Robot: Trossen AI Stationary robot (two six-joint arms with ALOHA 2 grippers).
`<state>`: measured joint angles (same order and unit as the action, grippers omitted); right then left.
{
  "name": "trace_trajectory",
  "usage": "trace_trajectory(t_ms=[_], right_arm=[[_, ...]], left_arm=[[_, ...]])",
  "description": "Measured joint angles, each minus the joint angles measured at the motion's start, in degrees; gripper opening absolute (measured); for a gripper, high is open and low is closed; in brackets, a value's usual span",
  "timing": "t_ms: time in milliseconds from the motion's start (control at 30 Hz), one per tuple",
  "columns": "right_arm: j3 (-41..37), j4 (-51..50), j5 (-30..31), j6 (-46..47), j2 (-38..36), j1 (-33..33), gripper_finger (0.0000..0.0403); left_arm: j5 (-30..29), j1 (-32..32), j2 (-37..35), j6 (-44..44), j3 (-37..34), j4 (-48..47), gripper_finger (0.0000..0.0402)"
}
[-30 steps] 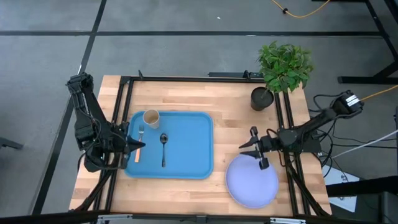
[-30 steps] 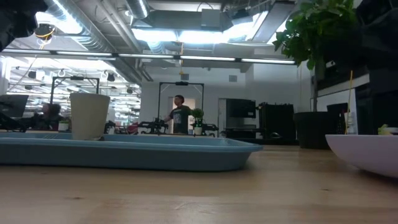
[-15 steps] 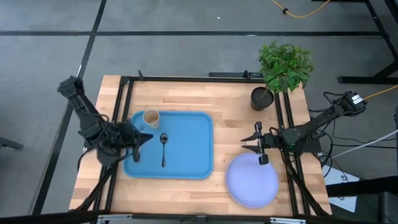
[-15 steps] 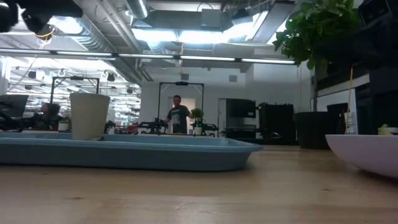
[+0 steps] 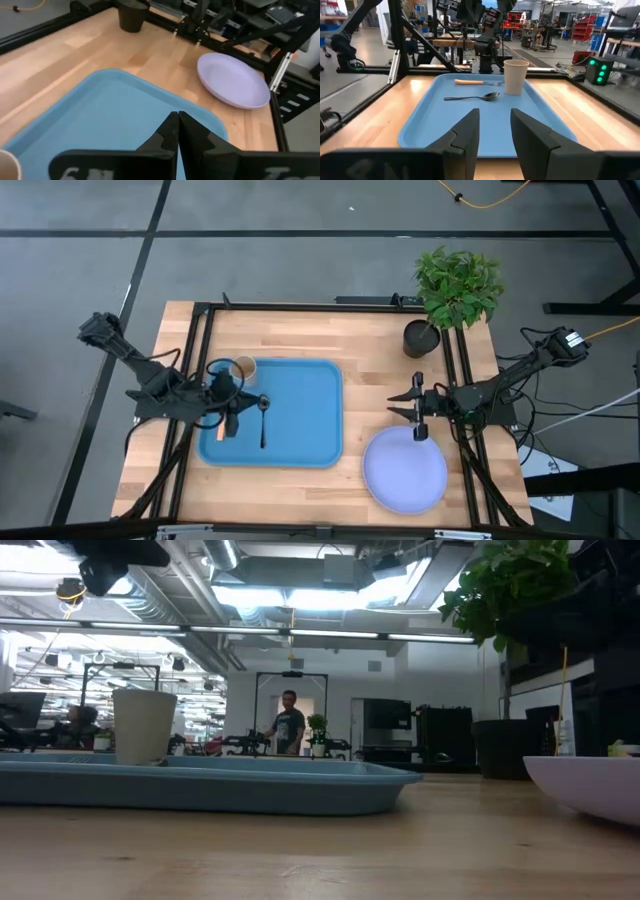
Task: Pick and place plate/cup/fork/spoon on tray
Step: Put the black spoon on the blue tray
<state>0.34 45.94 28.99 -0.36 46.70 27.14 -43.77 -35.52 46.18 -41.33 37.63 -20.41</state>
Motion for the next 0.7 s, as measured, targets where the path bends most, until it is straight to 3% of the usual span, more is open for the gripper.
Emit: trace_trajectory(t_ms=[300,567,700], right_arm=[[0.0,0.0,-0.1,0.1,0.0,0.0,0.0115],[0.0,0.0,-0.1,0.1,0.0,0.0,0.0115],[0.0,0.0,-0.1,0.1,0.0,0.0,0.0115]], left_arm=[[3.0,6.2,3.2,5.5,0.7,1.1,0.0001],[1.7,6.4,13.8,31.0,10.7,14.3,0.0001],[-5.0,8.1,18.8,21.7,17.0,5.5,0.0001]])
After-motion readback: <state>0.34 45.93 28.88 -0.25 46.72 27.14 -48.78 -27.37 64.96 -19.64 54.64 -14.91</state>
